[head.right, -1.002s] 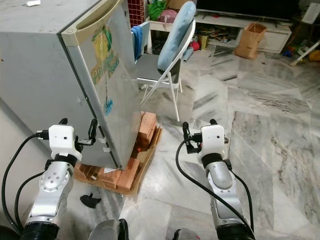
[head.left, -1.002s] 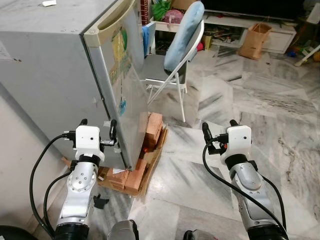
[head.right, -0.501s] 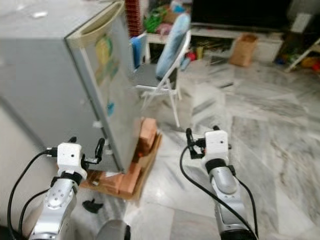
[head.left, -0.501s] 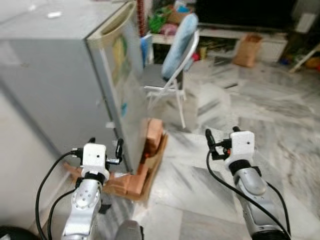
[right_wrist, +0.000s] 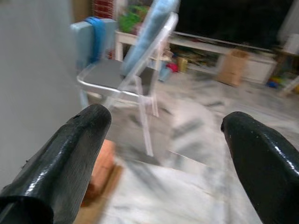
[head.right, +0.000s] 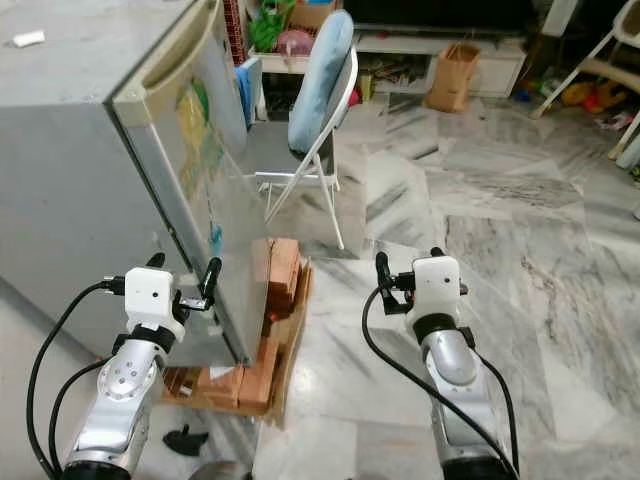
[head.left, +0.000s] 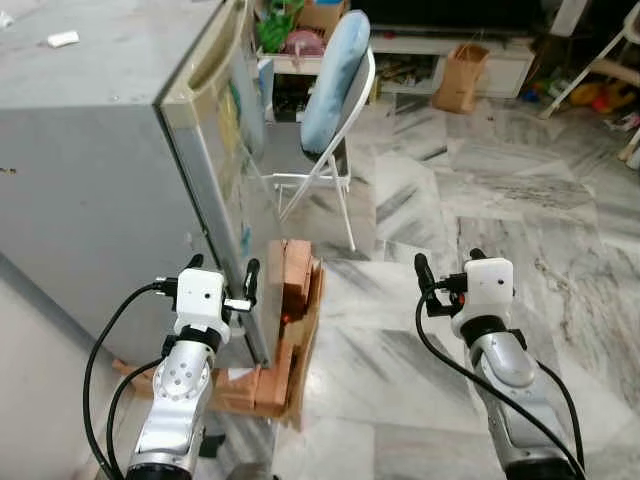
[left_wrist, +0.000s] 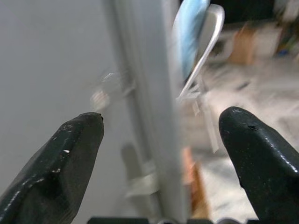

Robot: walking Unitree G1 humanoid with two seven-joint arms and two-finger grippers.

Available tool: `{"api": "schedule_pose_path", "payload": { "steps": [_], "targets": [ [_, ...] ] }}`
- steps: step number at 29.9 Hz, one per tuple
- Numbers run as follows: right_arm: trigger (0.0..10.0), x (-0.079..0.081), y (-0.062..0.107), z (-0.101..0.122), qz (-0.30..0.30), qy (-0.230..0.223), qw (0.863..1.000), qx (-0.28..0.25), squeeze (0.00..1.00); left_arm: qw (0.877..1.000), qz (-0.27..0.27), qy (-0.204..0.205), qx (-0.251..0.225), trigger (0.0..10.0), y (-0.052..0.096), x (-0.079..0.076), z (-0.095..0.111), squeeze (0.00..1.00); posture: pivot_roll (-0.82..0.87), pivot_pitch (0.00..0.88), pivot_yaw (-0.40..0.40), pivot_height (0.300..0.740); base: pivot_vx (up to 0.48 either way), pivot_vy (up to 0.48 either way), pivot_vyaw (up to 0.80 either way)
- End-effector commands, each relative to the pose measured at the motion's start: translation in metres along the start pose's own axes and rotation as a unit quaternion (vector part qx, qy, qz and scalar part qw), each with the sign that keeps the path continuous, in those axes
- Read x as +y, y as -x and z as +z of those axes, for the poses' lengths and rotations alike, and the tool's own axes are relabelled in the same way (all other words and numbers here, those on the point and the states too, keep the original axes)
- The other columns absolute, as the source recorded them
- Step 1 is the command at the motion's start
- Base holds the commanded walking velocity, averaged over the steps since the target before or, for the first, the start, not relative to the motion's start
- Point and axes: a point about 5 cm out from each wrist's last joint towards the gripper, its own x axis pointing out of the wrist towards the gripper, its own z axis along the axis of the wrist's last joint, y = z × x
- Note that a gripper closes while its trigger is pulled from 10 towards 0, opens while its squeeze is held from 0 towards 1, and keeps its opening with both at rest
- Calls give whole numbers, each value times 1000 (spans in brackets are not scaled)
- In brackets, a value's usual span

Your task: Restocking fridge

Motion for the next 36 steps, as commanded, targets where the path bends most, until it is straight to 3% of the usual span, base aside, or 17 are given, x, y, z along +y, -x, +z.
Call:
{"api": "schedule_pose_path", "payload": {
  "steps": [1,11,24,36],
  "targets": [
    [10000,-10,3,-2,-14,8,1000,8,0,1000,-9,4,-9,10000,-2,-6,4,0,120,25,-8,740,0,0,-800],
    [10000,-8,4,0,-8,7,1000,12,0,1000,-23,14,-13,10000,-5,-11,9,0,114,39,-9,740,0,0,-800],
    [10000,-7,16,-1,28,7,999,27,0,999,45,-7,-12,10000,-23,18,14,0,99,51,-7,740,0,0,0],
    [10000,-13,27,-5,35,14,998,44,0,999,29,8,-28,10000,-43,10,26,0,74,60,-1,740,0,0,0]
  ]
}}
